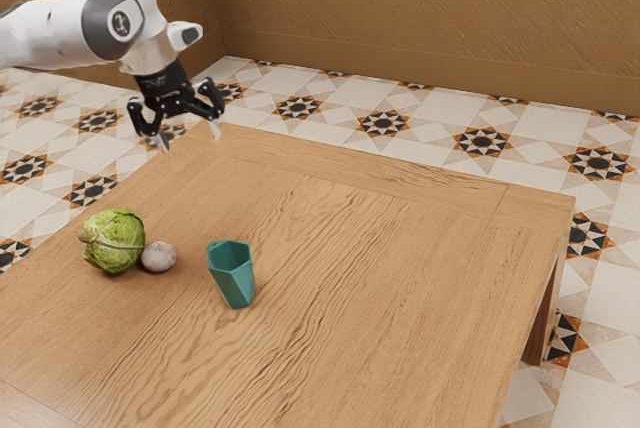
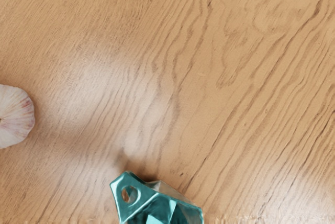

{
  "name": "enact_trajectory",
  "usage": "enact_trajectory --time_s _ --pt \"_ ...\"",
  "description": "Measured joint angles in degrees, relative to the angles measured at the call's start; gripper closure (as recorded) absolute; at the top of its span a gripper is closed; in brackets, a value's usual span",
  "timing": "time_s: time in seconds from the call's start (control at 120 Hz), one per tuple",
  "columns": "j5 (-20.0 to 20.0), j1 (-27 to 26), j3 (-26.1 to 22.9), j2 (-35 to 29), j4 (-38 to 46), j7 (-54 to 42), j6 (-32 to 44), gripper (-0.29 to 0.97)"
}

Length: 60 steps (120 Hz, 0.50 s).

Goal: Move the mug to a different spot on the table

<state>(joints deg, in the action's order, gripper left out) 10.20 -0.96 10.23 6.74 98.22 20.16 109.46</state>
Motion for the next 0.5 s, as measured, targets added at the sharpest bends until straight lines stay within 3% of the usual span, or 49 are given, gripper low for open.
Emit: enact_trajectory --time_s 0.167,0.5 --pt "-3.9 -4.3 -3.2 -2.9 -8.4 -5.6 -8.6 0.00" --pt "-7.3 -11.0 -3.8 -5.1 -9.4 -13.6 -15.0 0.00"
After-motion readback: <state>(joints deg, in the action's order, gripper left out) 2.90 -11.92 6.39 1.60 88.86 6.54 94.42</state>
